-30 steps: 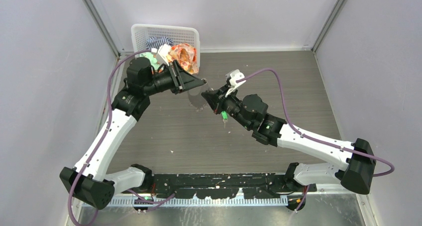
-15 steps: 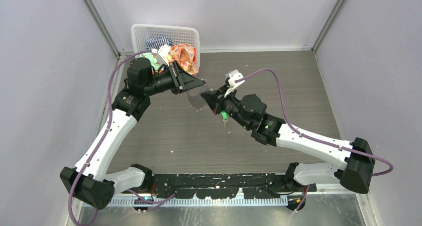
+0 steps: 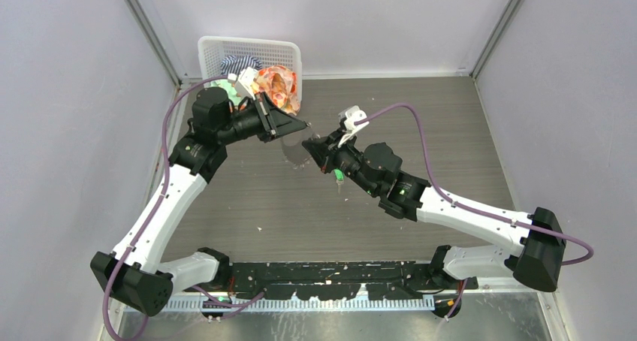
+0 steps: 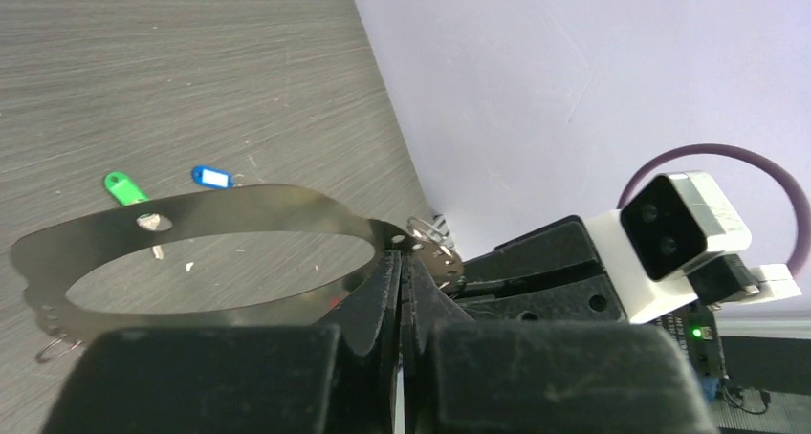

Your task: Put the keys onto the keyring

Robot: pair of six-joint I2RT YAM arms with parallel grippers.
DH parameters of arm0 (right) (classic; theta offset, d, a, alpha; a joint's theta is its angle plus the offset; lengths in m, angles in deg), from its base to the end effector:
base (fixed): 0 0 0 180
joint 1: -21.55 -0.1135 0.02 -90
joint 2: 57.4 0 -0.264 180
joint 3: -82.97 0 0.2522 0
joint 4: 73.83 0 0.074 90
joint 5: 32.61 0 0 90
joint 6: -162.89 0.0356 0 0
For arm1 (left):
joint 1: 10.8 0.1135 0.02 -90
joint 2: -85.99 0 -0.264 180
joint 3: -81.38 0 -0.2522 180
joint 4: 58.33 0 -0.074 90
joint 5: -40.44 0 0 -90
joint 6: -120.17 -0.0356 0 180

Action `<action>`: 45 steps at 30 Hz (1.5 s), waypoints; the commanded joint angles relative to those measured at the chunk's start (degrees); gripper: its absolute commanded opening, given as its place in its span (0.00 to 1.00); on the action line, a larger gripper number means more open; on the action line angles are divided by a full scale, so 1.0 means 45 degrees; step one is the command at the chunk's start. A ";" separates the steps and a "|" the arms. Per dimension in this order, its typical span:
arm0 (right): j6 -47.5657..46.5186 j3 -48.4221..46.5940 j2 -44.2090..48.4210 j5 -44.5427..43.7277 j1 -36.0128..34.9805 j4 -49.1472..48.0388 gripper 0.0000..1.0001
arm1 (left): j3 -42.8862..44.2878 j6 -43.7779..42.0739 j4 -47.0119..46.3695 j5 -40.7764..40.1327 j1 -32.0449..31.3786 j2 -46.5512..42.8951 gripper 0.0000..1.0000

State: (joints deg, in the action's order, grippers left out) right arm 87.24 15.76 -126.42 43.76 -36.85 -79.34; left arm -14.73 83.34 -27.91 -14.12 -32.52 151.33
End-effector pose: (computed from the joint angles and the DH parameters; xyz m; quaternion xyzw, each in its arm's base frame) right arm 0.1570 0.2391 0.3590 -0.1744 0.6620 0.3643 0.6314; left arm 0.2244 -0.1116 0.4125 -0.0158 0.7639 -0.5526 0.3329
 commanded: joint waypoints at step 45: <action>-0.1118 -0.1275 0.1206 0.4958 -0.0582 0.3026 0.01 | 0.3688 -2.2886 1.0092 0.3827 0.0229 -0.0562 0.42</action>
State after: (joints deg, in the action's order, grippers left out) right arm 82.02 13.22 -122.74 59.78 -39.14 -64.17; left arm 2.95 -15.00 16.20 2.03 -31.69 147.29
